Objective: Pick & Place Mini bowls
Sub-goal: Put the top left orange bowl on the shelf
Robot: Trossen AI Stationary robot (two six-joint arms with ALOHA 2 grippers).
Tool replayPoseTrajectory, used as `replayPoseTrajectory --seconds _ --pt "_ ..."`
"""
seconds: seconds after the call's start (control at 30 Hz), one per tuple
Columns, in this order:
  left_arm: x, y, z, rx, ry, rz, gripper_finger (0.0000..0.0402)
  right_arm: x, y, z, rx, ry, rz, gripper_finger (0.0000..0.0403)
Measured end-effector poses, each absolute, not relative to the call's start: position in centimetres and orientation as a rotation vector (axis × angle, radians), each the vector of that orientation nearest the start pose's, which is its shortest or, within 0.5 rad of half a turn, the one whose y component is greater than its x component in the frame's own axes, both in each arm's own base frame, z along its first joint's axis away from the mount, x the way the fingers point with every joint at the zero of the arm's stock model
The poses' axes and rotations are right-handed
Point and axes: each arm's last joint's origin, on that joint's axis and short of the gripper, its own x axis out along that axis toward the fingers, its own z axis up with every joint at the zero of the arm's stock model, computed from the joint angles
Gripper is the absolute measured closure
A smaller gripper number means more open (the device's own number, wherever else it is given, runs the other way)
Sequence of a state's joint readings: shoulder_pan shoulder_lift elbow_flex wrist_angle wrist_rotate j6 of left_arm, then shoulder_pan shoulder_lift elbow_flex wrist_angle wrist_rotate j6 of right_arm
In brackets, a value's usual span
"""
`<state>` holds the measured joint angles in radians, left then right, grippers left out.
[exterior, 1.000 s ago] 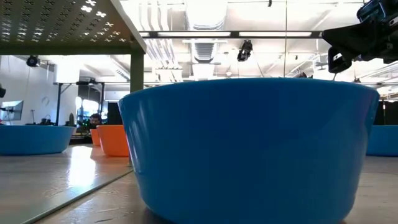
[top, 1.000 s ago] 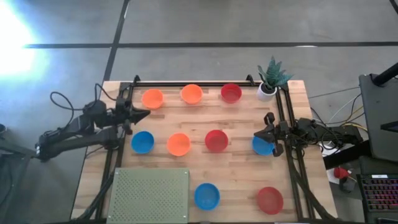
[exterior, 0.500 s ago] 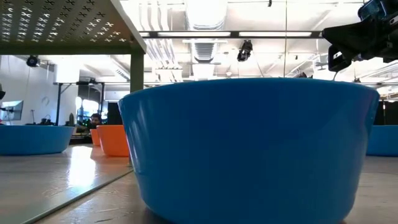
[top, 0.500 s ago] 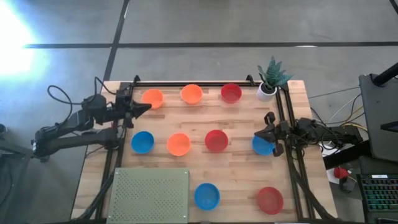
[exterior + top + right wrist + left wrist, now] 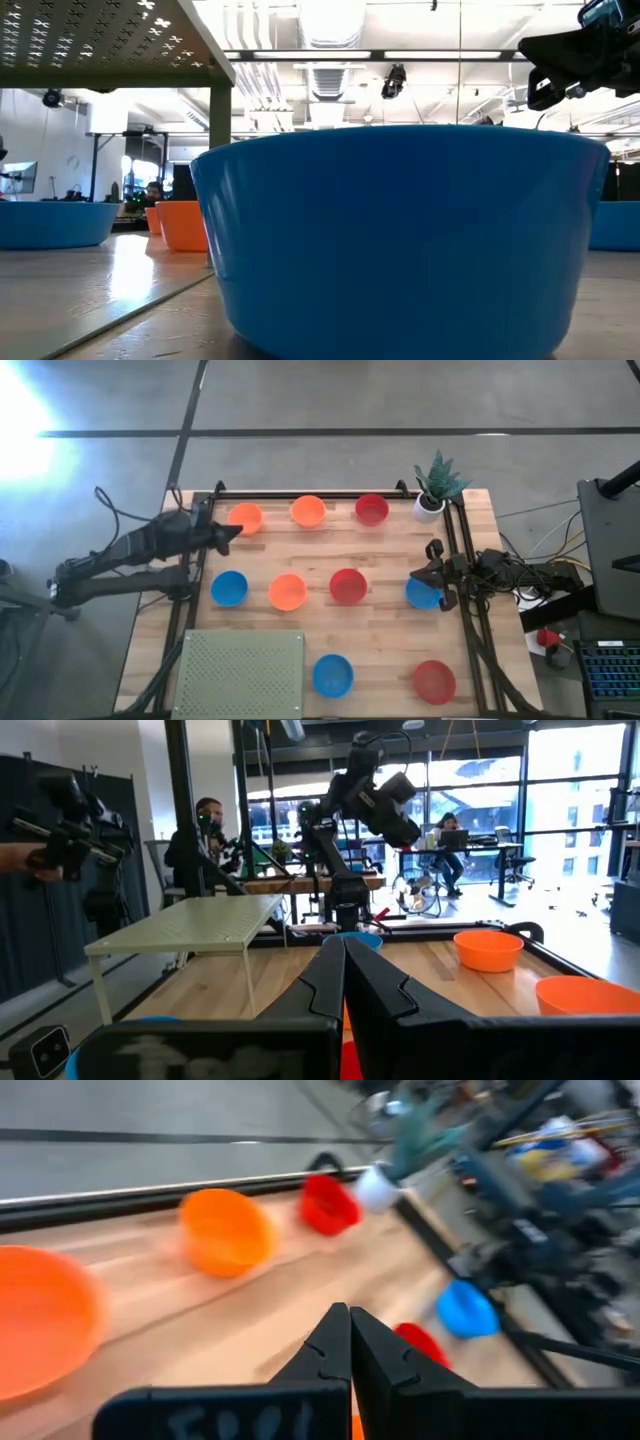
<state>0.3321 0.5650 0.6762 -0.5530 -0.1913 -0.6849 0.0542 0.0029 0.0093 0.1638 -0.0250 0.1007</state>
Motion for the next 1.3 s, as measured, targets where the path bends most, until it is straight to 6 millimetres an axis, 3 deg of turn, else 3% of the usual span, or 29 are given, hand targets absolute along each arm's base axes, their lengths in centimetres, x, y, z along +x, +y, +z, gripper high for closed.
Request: replayPoseTrajectory --seconds 0.3,0.63,1.3 --pt "11.7 5.2 30.3 -0.677 0.394 0.93 0.0402 9.6 0.6 18.2 0.096 -0.166 0.087 0.0394" --pt "12.9 6.4 29.5 -0.715 0.452 1.005 0.0401 9.6 0.6 18.2 0.099 -0.166 0.087 0.0394" --pt "12.1 9.1 28.8 -0.837 0.497 1.133 0.0401 9.6 0.6 18.2 0.1 -0.167 0.087 0.0394"
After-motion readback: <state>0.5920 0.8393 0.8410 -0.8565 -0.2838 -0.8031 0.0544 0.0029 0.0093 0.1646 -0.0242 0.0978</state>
